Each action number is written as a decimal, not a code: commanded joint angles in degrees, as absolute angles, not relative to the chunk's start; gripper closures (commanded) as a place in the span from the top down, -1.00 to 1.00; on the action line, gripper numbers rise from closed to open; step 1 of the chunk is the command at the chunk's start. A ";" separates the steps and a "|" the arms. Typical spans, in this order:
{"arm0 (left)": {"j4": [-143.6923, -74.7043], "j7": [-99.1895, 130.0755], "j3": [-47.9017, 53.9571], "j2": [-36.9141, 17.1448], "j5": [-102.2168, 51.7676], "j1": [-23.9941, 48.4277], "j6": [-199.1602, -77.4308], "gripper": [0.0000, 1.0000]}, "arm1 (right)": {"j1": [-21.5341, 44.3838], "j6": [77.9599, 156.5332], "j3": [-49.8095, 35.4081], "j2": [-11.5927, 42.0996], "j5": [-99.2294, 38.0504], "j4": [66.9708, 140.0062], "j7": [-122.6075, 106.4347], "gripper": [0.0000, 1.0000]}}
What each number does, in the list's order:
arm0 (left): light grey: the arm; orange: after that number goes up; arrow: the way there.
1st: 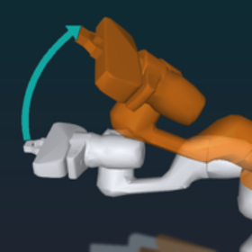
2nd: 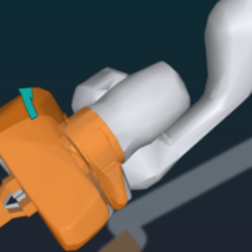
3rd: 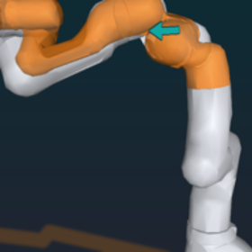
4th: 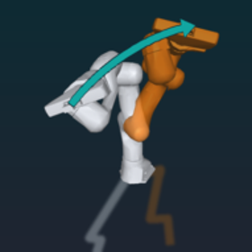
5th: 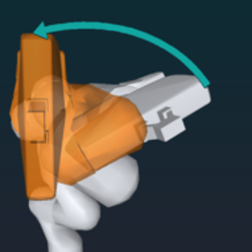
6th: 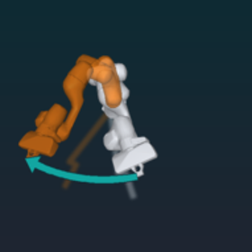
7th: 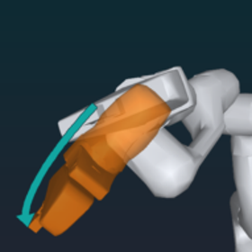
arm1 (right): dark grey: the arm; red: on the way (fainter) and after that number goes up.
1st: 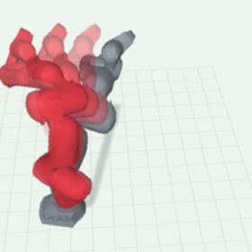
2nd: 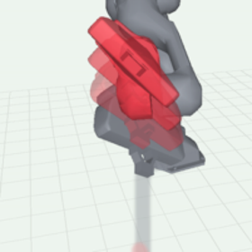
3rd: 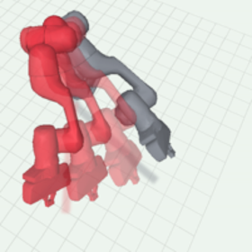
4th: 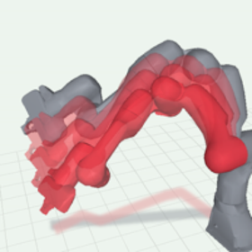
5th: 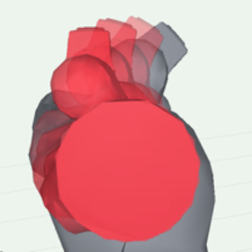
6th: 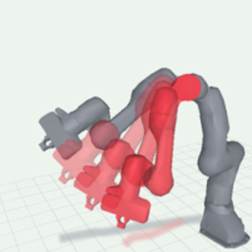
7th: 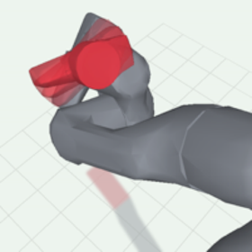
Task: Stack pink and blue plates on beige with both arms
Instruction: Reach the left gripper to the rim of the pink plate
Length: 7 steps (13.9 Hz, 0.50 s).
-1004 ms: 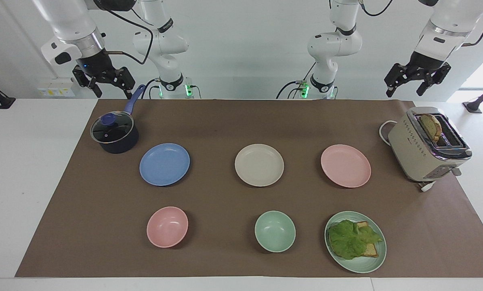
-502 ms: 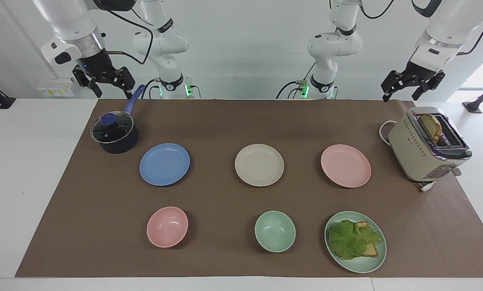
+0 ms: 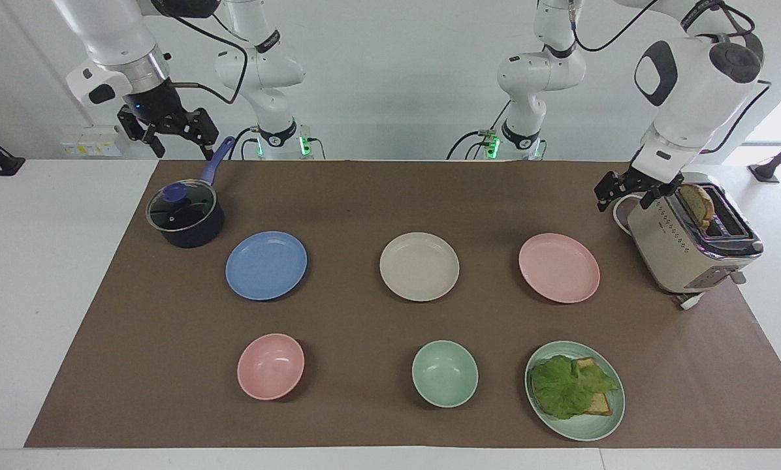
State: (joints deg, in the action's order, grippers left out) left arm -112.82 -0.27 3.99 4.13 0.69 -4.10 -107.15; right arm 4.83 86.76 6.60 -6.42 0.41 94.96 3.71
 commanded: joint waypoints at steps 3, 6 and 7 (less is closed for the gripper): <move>-115.05 -0.88 3.87 -3.67 0.09 -4.39 -114.77 1.00 | 4.66 87.45 6.77 -6.59 0.53 94.92 2.37 1.00; -116.71 -1.14 3.78 -7.02 0.09 -5.09 -119.69 1.00 | 4.66 87.45 6.77 -6.59 0.62 94.92 2.29 1.00; -116.98 -1.32 3.87 -8.34 0.09 -5.97 -121.10 1.00 | 4.66 87.45 6.77 -6.59 0.62 94.92 2.37 1.00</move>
